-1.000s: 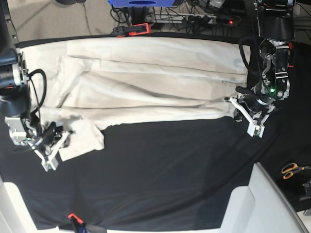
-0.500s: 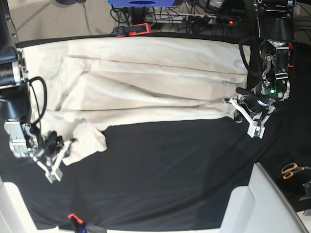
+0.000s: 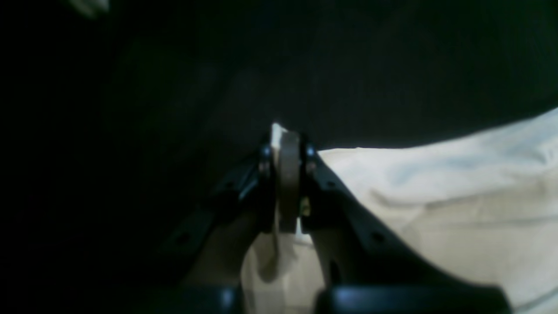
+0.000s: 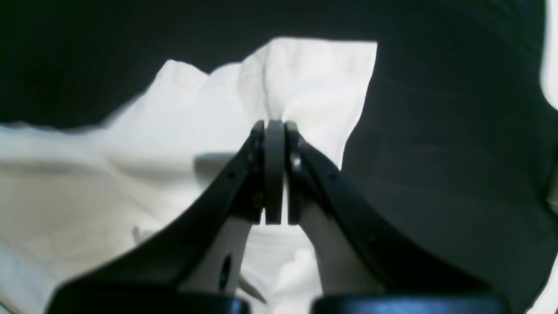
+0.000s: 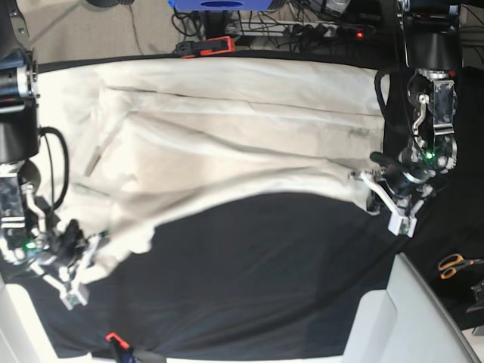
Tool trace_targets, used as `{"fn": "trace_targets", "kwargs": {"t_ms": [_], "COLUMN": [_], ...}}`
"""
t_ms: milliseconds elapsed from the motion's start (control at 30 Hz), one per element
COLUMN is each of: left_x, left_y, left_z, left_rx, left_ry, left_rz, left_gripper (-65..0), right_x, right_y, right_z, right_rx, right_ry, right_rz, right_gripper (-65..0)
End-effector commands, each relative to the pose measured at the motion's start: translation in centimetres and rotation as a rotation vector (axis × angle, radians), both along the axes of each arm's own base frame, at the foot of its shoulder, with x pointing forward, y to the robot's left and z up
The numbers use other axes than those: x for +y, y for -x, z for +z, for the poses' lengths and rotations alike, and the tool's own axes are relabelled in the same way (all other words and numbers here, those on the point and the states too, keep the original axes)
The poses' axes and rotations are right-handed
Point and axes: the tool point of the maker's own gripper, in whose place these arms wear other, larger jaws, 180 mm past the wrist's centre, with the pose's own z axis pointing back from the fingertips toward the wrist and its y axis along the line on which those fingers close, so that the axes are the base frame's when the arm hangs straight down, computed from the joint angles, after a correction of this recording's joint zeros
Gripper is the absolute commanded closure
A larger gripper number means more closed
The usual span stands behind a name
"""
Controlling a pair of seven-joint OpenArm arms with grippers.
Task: Fold the T-shirt properly
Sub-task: 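Grasp the shirt's hem corner with the right gripper, then lift both held edges and pull them toward the collar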
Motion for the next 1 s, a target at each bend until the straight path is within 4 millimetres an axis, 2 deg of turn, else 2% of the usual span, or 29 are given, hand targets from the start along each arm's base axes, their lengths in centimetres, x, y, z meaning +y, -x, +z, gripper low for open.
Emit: {"fn": "trace_targets", "kwargs": {"t_ms": [0,167,333,567,700,900,967], "left_x": [0.5,0.4,-0.3,-0.3,0.3,0.7,0.7], "left_y": [-1.0,-1.4,-2.1,-2.2,-2.2,-1.9,-1.8], "left_z": [1.6,2.2,4.3,4.5,4.7,4.6,4.5], "left_rx": [-0.051,-0.043,-0.098,-0.104,-0.103,-0.096,-0.093], "left_ry": [-0.009,-0.018,-0.028,-0.030,-0.049,-0.061,-0.061], "left_rz": [0.003,-0.002,-0.026,-0.028,-0.030,-0.030,-0.030], "left_gripper": [0.0,0.0,0.0,0.0,0.0,0.0,0.0], "right_x": [-0.5,-1.5,-2.4,-1.7,-1.4,-1.9,-2.2], "right_y": [-1.8,-0.5,1.3,3.8,4.1,3.9,4.2], "right_z": [3.0,4.1,4.9,4.7,4.7,7.7,7.7], "right_rx": [-0.078,-0.071,-0.066,-0.059,-0.064,-0.154,-0.133], "right_ry": [-0.003,0.048,0.053,0.077,0.078,0.081,0.093], "right_rz": [-0.006,-0.010,-0.049,-0.024,-0.017,-0.035,-0.045], "right_gripper": [-0.6,-0.6,-0.6,-0.6,-0.6,-0.6,-0.6]}}
